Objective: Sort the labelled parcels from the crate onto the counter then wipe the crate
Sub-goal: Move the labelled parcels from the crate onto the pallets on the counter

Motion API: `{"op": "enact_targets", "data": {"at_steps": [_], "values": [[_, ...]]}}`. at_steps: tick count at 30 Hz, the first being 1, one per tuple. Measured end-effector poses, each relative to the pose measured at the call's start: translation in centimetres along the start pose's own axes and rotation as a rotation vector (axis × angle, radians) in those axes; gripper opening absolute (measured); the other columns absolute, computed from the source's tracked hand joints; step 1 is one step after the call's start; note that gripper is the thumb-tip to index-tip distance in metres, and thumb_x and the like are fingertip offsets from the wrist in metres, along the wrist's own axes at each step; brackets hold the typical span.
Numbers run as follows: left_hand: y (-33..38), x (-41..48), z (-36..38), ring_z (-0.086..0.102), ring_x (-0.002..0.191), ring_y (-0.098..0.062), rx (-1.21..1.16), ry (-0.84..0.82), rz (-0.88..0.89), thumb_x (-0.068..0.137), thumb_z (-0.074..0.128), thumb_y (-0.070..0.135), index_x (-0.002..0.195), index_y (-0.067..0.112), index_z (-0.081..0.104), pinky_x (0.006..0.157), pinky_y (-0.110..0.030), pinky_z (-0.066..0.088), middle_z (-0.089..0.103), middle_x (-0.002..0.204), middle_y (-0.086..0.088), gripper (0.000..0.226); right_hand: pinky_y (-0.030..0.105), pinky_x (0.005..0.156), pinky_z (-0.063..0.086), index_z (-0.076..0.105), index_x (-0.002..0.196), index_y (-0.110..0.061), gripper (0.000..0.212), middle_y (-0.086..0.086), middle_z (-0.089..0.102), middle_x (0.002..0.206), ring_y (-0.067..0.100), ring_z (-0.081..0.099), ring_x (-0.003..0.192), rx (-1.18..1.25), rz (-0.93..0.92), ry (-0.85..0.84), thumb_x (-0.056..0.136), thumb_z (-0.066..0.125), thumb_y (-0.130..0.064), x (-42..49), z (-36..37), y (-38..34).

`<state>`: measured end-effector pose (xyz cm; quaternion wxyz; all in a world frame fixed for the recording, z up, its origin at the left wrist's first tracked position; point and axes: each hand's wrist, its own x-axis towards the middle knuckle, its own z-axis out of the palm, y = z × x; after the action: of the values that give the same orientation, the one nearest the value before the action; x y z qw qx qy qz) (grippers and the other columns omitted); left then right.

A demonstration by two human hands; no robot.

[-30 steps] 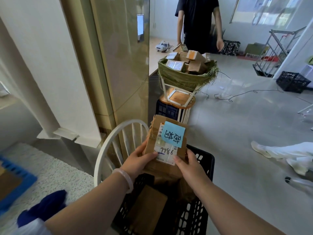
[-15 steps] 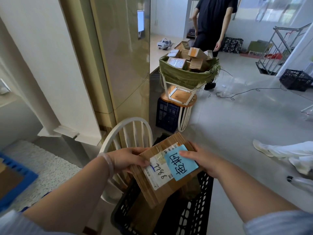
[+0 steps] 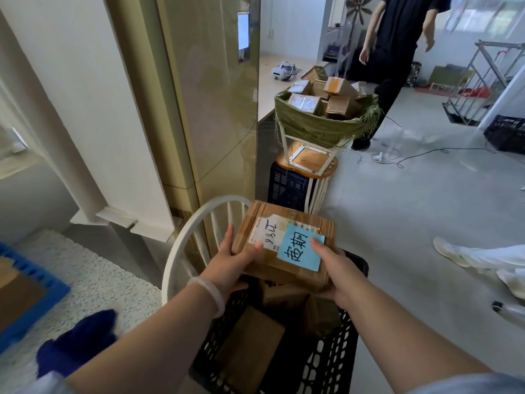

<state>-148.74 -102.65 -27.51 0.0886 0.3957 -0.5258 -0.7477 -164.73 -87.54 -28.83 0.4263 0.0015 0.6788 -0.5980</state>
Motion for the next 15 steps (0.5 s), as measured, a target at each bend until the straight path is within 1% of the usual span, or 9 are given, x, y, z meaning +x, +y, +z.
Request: {"op": "enact_targets", "data": {"at_steps": [3, 5, 7, 8, 9, 11, 13, 14, 15], "values": [[0.5, 0.6, 0.9, 0.066, 0.093, -0.021, -0.069, 0.177, 0.042, 0.076, 0.081, 0.031, 0.139, 0.038, 0.040, 0.085, -0.046, 0.058, 0.061, 0.118, -0.001, 0.075, 0.058, 0.089, 0.053, 0.061, 0.117, -0.030, 0.036, 0.003, 0.077, 0.093, 0.030, 0.070, 0.095, 0.034, 0.035, 0.003, 0.087, 0.068, -0.048, -0.2, 1.1, 1.0], [1.0, 1.1, 0.3, 0.071, 0.086, -0.020, -0.013, 0.204, 0.070, 0.077, 0.082, 0.027, 0.128, 0.033, 0.049, 0.077, -0.041, 0.061, 0.067, 0.107, -0.001, 0.061, 0.052, 0.083, 0.055, 0.059, 0.120, -0.029, 0.042, 0.002, 0.077, 0.094, 0.029, 0.070, 0.094, 0.028, 0.034, 0.001, 0.084, 0.071, -0.047, -0.3, 1.4, 1.4], [1.1, 1.5, -0.7, 0.073, 0.089, -0.022, 0.034, 0.176, 0.083, 0.075, 0.083, 0.025, 0.125, 0.032, 0.053, 0.078, -0.044, 0.061, 0.070, 0.106, -0.003, 0.059, 0.046, 0.078, 0.055, 0.050, 0.133, -0.028, 0.063, 0.004, 0.075, 0.103, 0.028, 0.069, 0.097, 0.010, -0.010, 0.015, 0.079, 0.076, -0.046, -0.4, 1.2, 1.2], [1.1, 1.7, -1.2, 0.073, 0.090, -0.023, 0.059, 0.166, 0.087, 0.074, 0.083, 0.025, 0.124, 0.033, 0.054, 0.080, -0.045, 0.060, 0.071, 0.107, -0.003, 0.059, 0.046, 0.082, 0.054, 0.042, 0.141, -0.028, 0.078, 0.005, 0.071, 0.114, 0.029, 0.066, 0.104, -0.003, -0.031, 0.039, 0.074, 0.079, -0.047, -0.3, 1.0, 1.0], [1.1, 1.9, -1.7, 0.072, 0.092, -0.023, 0.085, 0.161, 0.093, 0.074, 0.084, 0.025, 0.123, 0.033, 0.055, 0.081, -0.046, 0.060, 0.071, 0.107, -0.003, 0.058, 0.048, 0.091, 0.051, 0.032, 0.148, -0.031, 0.093, 0.005, 0.063, 0.128, 0.031, 0.061, 0.114, -0.047, -0.054, 0.074, 0.071, 0.081, -0.049, -0.2, 0.6, 0.6], [1.1, 1.9, -2.4, 0.072, 0.092, -0.022, 0.137, 0.153, 0.105, 0.075, 0.083, 0.023, 0.119, 0.035, 0.055, 0.082, -0.045, 0.060, 0.071, 0.106, -0.001, 0.053, 0.050, 0.103, 0.040, 0.020, 0.154, -0.036, 0.101, 0.005, 0.042, 0.150, 0.032, 0.044, 0.134, -0.222, -0.154, 0.131, 0.073, 0.079, -0.051, -0.3, 0.0, -0.3], [1.3, 1.8, -2.9, 0.072, 0.092, -0.020, 0.190, 0.127, 0.098, 0.076, 0.082, 0.022, 0.116, 0.037, 0.056, 0.084, -0.044, 0.059, 0.073, 0.103, 0.001, 0.050, 0.052, 0.109, 0.034, 0.021, 0.152, -0.044, 0.096, 0.002, 0.028, 0.159, 0.029, 0.031, 0.143, -0.480, -0.288, 0.109, 0.074, 0.077, -0.054, -0.5, -0.2, -1.0], [1.5, 1.8, -3.2, 0.072, 0.092, -0.019, 0.196, 0.103, 0.084, 0.076, 0.082, 0.022, 0.115, 0.037, 0.057, 0.085, -0.045, 0.059, 0.074, 0.101, 0.000, 0.049, 0.051, 0.109, 0.035, 0.021, 0.150, -0.049, 0.094, -0.001, 0.028, 0.159, 0.027, 0.031, 0.144, -0.598, -0.325, 0.052, 0.075, 0.076, -0.055, -0.8, 0.0, -1.4], [1.8, 1.6, -3.3, 0.073, 0.092, -0.019, 0.193, 0.077, 0.068, 0.077, 0.082, 0.021, 0.114, 0.036, 0.057, 0.086, -0.045, 0.059, 0.075, 0.100, 0.000, 0.048, 0.048, 0.105, 0.040, 0.020, 0.149, -0.052, 0.092, -0.003, 0.032, 0.157, 0.024, 0.037, 0.140, -0.679, -0.325, -0.025, 0.076, 0.076, -0.054, -0.8, 0.2, -1.7]]}}
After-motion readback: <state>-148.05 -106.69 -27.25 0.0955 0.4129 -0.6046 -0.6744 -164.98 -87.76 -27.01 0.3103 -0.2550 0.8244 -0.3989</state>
